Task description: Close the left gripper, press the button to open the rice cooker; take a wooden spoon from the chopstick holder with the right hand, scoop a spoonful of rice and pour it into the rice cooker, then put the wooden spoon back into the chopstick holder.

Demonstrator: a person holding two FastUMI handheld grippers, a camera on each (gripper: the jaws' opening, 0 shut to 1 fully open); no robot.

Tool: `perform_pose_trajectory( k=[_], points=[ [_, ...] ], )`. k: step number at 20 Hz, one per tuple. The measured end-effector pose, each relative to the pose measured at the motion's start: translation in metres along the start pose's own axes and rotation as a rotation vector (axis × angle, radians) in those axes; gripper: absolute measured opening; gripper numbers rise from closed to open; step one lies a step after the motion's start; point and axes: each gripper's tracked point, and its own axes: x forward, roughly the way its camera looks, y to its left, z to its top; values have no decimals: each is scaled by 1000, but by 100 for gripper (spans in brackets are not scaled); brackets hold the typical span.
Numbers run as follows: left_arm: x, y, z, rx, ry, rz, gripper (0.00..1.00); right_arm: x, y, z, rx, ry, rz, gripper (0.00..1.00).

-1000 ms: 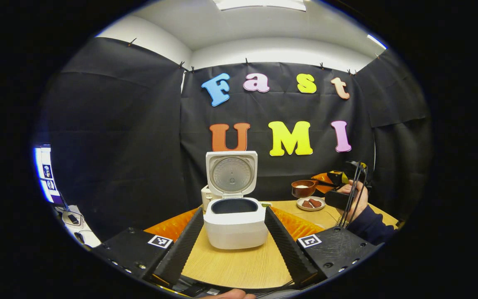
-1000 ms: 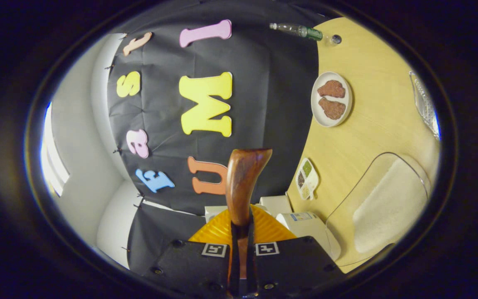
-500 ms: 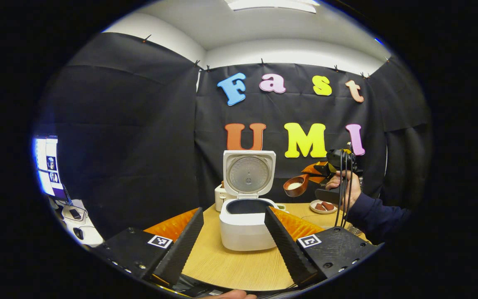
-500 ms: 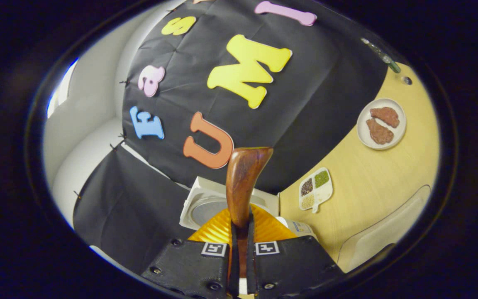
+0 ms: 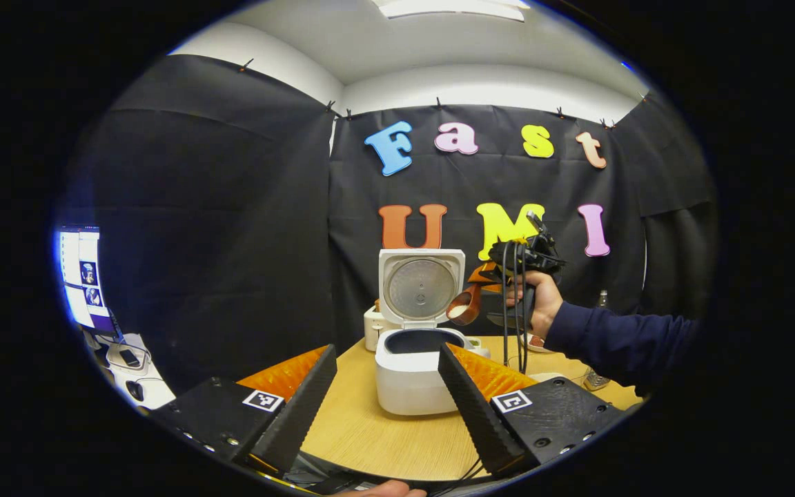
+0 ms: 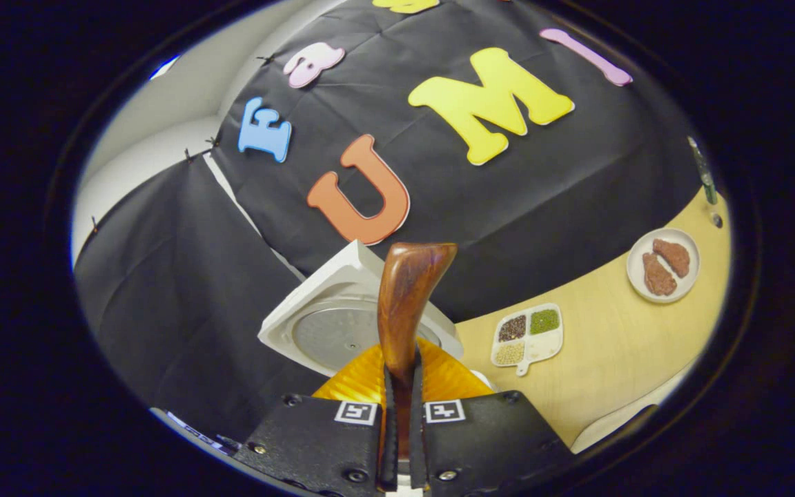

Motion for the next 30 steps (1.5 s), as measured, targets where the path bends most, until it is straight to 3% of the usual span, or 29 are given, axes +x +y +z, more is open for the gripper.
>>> perform_pose_trajectory(
  k=[12, 17, 22, 30],
  points=[
    [-3, 9, 2, -11, -16, 48, 94, 27, 48, -16, -619, -79, -28, 15],
    [-5, 10, 0, -6, -15, 44, 94, 32, 43, -28, -760, -85, -49, 16],
    [-6, 8, -1, -8, -8, 28, 94, 36, 34, -37, -790, -42, -49, 17],
    [-8, 6, -2, 4, 3, 9, 94, 16, 34, -43, -966, -60, -52, 17]
  ],
)
